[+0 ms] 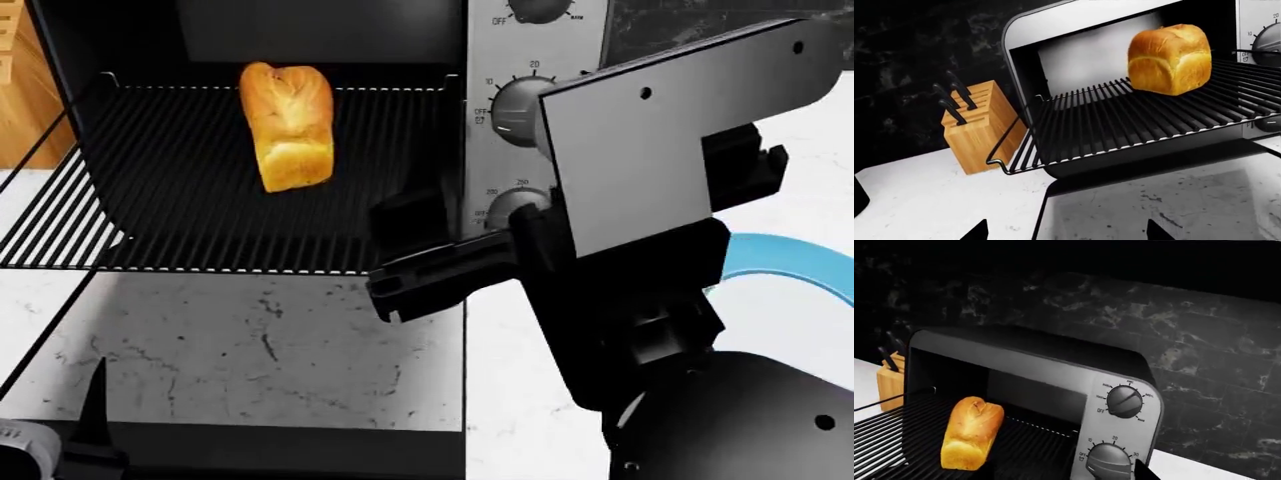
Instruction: Pick the bread from the rack and place it on the plate on the counter.
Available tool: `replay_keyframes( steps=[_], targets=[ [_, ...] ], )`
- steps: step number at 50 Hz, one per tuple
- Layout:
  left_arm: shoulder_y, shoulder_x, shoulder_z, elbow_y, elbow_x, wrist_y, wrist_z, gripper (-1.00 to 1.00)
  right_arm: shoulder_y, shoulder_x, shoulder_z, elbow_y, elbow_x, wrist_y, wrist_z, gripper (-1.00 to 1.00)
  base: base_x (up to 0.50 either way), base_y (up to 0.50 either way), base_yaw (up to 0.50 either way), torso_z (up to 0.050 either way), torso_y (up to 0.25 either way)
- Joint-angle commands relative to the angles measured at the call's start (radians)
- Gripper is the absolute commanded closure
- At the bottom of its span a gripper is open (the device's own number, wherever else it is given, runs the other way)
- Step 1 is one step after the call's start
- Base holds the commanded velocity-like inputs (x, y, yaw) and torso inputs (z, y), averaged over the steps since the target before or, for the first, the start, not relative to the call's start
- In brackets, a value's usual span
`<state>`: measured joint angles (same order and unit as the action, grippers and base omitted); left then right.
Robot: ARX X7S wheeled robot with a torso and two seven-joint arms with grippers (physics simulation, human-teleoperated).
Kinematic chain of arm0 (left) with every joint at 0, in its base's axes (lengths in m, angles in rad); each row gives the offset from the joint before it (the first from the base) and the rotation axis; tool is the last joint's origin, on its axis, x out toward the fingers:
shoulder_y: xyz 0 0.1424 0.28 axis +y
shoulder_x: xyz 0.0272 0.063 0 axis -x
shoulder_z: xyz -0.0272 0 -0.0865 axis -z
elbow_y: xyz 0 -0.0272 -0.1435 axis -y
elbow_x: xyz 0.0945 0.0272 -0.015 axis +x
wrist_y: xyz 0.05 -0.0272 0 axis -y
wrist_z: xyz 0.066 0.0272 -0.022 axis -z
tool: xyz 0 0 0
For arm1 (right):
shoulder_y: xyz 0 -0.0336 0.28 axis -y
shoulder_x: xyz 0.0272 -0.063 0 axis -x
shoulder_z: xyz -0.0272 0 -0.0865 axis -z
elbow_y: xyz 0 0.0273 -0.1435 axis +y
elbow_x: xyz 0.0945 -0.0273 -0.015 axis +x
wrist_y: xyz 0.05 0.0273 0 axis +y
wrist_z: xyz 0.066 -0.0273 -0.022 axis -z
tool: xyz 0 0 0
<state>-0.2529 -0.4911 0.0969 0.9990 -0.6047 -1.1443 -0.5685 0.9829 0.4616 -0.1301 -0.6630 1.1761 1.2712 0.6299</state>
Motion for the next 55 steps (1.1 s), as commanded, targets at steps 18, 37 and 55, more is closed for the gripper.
replay_keyframes(
  steps=[18, 37, 55],
  targets=[
    [0.004, 0.001, -0.015, -0.026, -0.001, 0.038, 0.005, -1.00, 0.032, -0.081, -0.109, 0.138, -0.110, -0.096, -0.144, -1.00, 0.00, 0.00, 0.00, 0.000, 0.000],
    [0.003, -0.011, -0.018, -0.030, -0.017, 0.046, -0.003, -1.00, 0.033, -0.140, -0.177, 0.228, -0.165, -0.174, -0.209, -1.00, 0.00, 0.00, 0.00, 0.000, 0.000],
    [0.005, -0.020, -0.025, -0.020, -0.040, 0.043, -0.022, -1.00, 0.002, -0.165, -0.187, 0.197, -0.126, -0.180, -0.195, -1.00, 0.00, 0.00, 0.00, 0.000, 0.000]
  ],
)
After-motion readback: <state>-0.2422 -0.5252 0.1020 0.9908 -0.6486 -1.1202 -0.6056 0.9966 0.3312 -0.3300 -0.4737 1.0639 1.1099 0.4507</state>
